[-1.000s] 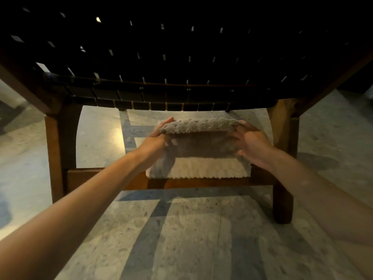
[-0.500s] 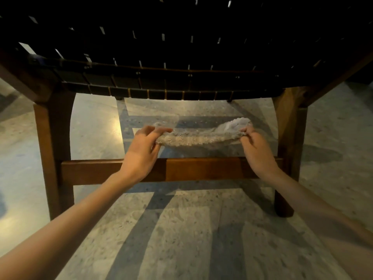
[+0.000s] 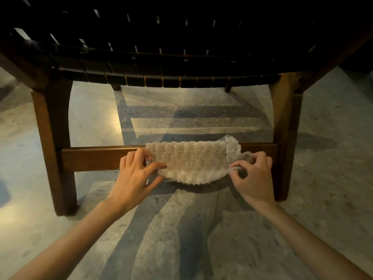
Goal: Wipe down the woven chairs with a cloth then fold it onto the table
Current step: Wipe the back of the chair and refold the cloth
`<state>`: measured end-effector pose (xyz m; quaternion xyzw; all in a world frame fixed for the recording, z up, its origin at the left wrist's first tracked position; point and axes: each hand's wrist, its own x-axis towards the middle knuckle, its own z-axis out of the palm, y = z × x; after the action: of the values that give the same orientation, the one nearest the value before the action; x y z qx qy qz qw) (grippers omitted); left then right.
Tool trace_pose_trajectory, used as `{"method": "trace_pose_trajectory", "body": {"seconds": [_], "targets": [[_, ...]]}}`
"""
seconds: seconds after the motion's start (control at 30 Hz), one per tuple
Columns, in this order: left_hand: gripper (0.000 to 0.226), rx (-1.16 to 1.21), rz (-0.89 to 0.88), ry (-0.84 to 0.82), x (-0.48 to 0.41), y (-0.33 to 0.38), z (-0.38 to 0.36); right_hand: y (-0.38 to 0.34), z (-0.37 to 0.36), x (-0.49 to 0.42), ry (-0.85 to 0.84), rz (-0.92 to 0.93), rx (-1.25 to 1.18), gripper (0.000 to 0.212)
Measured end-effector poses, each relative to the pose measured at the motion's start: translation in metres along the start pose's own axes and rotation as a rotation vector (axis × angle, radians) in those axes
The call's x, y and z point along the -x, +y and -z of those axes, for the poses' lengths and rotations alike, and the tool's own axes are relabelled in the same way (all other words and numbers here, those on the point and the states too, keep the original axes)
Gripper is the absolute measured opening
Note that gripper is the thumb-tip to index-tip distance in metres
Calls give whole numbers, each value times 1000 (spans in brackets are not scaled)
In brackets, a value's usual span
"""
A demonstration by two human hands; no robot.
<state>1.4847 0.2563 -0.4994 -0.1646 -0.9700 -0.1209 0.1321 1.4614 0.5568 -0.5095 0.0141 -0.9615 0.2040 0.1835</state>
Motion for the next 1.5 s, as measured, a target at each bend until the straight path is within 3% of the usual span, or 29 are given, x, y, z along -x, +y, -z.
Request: {"method": "trace_pose_trajectory", "body": {"seconds": [0.07,0.17,0.3,0.37,0.53,0.67,0.9,1.1,1.27,1.5], "targets": [[55,2,-49,-32,-1,-3,0,-4,6,1,-44,52,85,11],[58,23,-87,15,-11,0,2,-15,14,3,-50,82,222,22],[63,-39,-125,-11,-46,13,5,-36,17,-2,107,167,248,9],[76,-123,-153,-118,-66,20,3,-45,15,-16,95,260,208,27],[86,-218,-193,-305,-93,22,-13,-57,3,-64,-343,582,263,81],[78,-201,-188,-284,-89,15,-18,-41,-7,-88,-568,570,340,78],[76,-279,-216,-54,-67,12,-32,6,-13,-54,-269,451,431,82],[80,-351,-186,-133,-81,18,-34,-34,-35,-59,-193,695,479,96],[63,-314,-210,-107,-92,23,-34,-37,-45,-74,-139,803,304,79],[66,-287,-204,-148,-100,30,-40,-7,-44,-83,-71,875,231,72]]}}
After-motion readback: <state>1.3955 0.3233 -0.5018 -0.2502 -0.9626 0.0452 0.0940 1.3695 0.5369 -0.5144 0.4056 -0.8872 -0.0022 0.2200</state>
